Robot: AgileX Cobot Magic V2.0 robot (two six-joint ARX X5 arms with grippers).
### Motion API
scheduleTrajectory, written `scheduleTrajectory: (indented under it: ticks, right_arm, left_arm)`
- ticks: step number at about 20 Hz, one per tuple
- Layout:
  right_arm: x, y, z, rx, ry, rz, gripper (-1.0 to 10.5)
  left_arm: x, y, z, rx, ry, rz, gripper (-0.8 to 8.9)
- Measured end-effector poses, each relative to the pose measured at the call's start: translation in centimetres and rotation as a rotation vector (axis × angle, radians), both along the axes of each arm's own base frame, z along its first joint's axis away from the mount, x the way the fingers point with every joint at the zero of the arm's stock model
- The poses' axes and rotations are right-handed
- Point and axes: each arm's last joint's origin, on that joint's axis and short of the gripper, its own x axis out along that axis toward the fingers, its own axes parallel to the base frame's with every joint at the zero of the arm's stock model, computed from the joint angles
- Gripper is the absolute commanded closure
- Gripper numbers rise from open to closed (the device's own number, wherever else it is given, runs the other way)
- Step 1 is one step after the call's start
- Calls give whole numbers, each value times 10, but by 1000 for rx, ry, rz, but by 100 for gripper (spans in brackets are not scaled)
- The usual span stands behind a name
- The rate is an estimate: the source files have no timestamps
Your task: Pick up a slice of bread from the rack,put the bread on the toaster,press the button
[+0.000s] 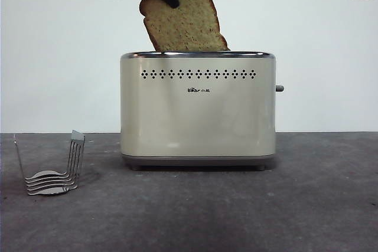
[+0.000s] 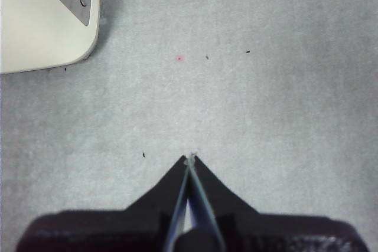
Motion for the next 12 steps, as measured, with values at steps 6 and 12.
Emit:
scheduleTrajectory:
  ticks: [6,12]
  right_arm:
    - [-1,0,0,0,7,0,946]
    - [-2,0,-2,-1,31,0,946]
  left_arm:
    - [3,-3,-3,7,-8,6,825]
    - [17,-27,-31,100,-4,-7,825]
